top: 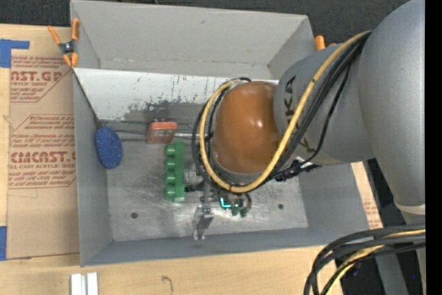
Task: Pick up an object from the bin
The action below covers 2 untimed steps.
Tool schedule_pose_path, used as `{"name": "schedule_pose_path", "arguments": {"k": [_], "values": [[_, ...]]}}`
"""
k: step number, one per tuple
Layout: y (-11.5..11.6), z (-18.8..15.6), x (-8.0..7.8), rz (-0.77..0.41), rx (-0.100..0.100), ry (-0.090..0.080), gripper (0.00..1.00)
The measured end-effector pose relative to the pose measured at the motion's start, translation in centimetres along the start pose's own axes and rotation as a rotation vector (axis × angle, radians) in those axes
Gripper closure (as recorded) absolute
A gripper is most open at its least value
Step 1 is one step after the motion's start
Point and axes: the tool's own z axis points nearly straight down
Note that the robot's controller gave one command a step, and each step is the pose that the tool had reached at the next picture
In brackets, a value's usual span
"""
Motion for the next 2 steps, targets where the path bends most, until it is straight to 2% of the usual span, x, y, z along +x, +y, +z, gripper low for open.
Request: {"name": "schedule_pose_path", "arguments": {"k": [1, 2], "values": [[0.0, -0.3, -0.2, 0.001, -0.001, -0.007, 0.00], [-1.1, 3.3, -3.1, 0.037, -0.004, -0.016, 0.00]]}}
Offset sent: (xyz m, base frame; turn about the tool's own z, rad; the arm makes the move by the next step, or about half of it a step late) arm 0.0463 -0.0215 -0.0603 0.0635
